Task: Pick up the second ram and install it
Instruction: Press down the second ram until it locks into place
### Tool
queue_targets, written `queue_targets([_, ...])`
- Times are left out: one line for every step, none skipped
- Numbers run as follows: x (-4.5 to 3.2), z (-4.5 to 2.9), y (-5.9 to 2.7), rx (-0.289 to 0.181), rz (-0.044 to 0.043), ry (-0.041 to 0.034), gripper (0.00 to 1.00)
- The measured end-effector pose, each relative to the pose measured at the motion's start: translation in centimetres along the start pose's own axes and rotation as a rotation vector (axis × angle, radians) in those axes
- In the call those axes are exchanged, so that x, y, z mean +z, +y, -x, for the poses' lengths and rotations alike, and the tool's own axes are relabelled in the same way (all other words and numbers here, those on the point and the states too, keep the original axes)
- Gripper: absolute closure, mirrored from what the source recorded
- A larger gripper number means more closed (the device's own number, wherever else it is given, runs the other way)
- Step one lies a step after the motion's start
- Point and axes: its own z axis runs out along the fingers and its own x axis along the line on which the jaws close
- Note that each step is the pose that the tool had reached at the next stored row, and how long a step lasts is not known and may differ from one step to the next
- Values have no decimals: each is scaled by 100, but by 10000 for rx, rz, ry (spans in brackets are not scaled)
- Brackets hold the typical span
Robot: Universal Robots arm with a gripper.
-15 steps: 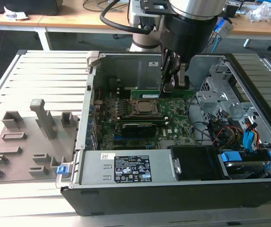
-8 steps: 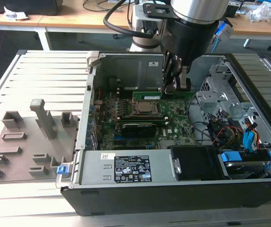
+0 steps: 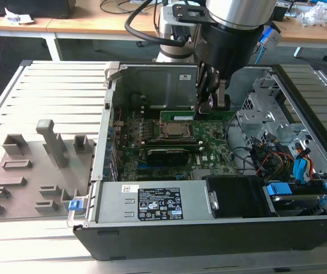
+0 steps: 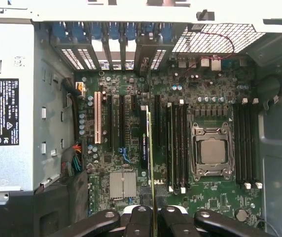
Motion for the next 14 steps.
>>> queue_targets([5,0,1,0,0,0,86])
queue_targets([9,1,1,1,0,0,86])
queue_targets([20,0,1,0,0,0,86])
queue_targets([24,0,1,1,0,0,86])
queue_targets([34,-1,0,1,0,-1,86])
queue_targets([43,-1,0,1,0,0,86])
queue_targets([53,-2,-1,1,0,0,86])
queue_targets([85,-4,-3,1,1,1,86])
queue_targets([111,-5,-4,1,1,1,86])
queue_targets([121,-5,-5,1,2,5,86])
queue_targets([132,-6,-6,1,1,4,86])
queue_targets([145,-7,-6,0,1,3,86])
queue_targets([151,-7,-6,1,1,5,86])
queue_targets([161,-8,-7,0,1,5,86])
